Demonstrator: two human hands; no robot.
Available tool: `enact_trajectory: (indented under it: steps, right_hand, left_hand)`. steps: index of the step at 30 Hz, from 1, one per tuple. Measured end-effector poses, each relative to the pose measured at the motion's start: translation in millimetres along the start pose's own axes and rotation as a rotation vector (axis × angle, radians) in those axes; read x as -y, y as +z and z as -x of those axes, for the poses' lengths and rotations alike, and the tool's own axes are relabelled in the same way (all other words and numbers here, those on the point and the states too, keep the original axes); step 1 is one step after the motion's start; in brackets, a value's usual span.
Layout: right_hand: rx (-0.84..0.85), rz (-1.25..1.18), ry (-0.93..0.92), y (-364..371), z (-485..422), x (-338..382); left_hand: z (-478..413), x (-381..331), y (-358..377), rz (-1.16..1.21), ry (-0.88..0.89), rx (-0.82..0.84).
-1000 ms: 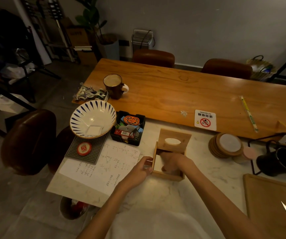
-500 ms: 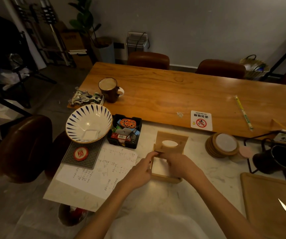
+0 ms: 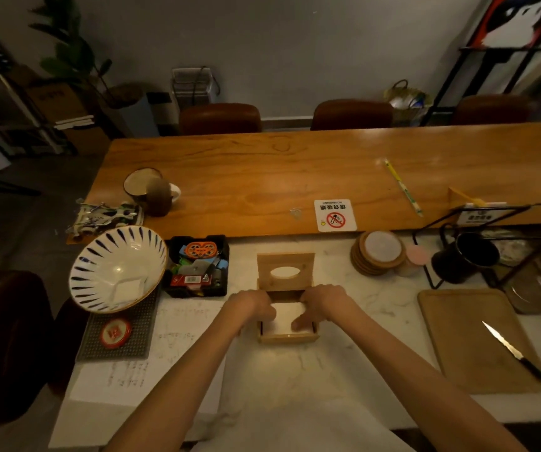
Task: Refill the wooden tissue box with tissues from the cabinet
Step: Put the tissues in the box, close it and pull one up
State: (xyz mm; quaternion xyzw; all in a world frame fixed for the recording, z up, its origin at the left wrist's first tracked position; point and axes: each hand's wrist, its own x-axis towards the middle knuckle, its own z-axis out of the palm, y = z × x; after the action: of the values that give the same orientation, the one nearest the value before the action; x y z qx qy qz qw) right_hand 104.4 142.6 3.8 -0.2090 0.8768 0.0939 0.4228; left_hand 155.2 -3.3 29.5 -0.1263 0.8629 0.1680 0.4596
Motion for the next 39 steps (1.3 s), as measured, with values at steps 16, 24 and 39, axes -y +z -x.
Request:
enact_trajectory:
  steps: [16, 24, 39]
  right_hand:
    - [0.24, -2.027, -0.196, 54.4, 31.2, -52.8]
    - [0.122, -1.813, -0.159, 50.8, 24.8, -50.8]
    - [0.083, -1.375, -0.332, 12.8, 12.5, -70.3]
  left_hand:
    - [4.9, 54.5, 45.1, 1.43, 0.249, 0.062]
    - [-6.8, 50.5, 37.0, 1.489, 0.182, 0.181]
    - [-26.9, 52.9, -8.9, 0.891, 0.242, 0.052]
